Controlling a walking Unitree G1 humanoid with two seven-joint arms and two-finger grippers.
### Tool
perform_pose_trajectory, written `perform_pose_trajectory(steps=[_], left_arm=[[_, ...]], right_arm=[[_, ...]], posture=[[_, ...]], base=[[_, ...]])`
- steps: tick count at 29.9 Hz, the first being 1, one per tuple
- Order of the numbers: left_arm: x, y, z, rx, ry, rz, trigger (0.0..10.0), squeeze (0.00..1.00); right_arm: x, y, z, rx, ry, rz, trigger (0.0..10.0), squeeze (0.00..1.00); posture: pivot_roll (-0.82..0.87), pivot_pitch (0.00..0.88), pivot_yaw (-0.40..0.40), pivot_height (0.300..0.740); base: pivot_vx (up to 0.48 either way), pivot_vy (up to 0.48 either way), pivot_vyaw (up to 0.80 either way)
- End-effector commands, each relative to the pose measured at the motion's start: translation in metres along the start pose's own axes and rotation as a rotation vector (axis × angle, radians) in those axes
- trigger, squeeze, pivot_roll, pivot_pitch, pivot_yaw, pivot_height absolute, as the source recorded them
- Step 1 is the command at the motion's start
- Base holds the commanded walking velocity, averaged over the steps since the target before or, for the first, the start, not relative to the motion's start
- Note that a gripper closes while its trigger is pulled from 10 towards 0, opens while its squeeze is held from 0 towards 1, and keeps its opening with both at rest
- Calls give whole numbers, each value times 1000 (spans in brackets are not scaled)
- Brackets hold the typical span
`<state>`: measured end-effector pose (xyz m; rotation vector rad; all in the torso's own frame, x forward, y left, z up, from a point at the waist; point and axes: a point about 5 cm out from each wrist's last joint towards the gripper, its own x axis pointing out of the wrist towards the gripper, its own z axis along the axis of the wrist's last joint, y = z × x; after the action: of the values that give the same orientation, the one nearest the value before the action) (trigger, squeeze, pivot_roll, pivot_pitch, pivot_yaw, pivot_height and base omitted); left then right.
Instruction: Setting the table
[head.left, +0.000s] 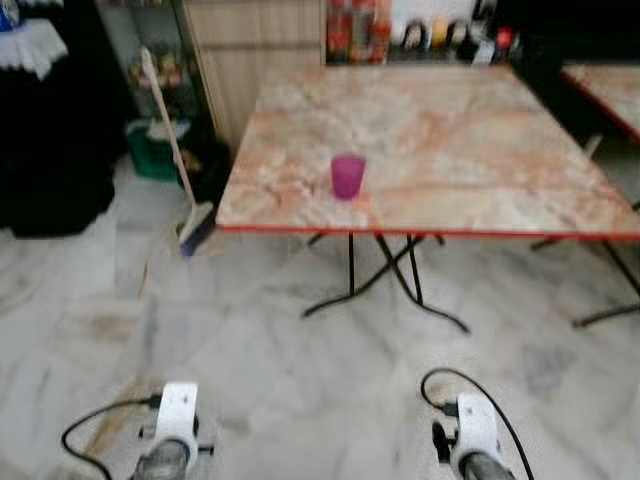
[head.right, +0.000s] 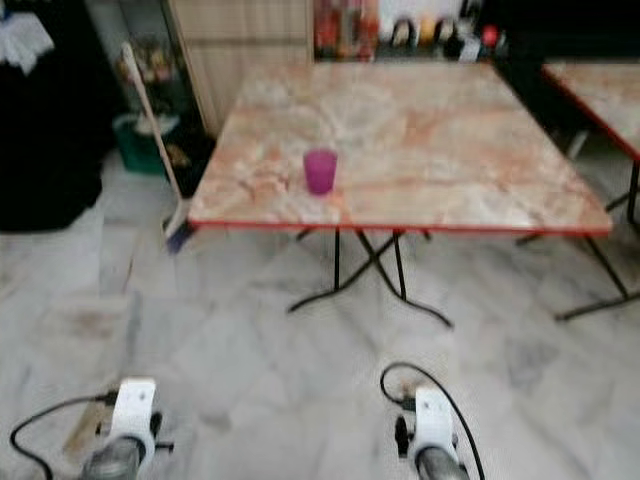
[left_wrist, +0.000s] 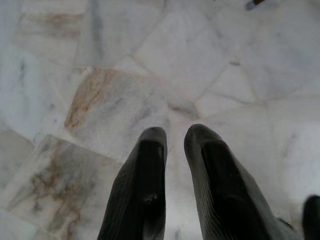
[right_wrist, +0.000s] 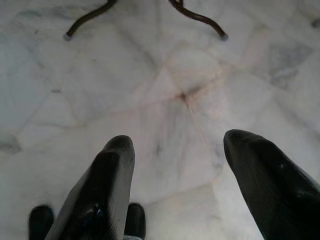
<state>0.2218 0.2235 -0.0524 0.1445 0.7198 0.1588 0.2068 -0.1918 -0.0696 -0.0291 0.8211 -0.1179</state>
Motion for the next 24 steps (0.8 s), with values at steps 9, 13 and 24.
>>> perform_pose_trajectory(steps=[9, 13, 24], left_arm=[[-1, 0, -4, 19, 25, -7, 10000, 0], [-1, -1, -5, 20, 28, -12, 10000, 0], [-1, -1, -4, 20, 27, -13, 10000, 0]], right_arm=[[0, 5, -2, -8, 11, 16, 10000, 0], [-1, 4, -4, -4, 15, 11, 10000, 0], [-1, 3, -5, 13, 32, 2, 10000, 0]], posture=[[47, 47, -4, 740], [43, 47, -3, 740], [44, 59, -3, 740]], base=[[310, 0, 0], [311, 0, 0], [312, 0, -490]])
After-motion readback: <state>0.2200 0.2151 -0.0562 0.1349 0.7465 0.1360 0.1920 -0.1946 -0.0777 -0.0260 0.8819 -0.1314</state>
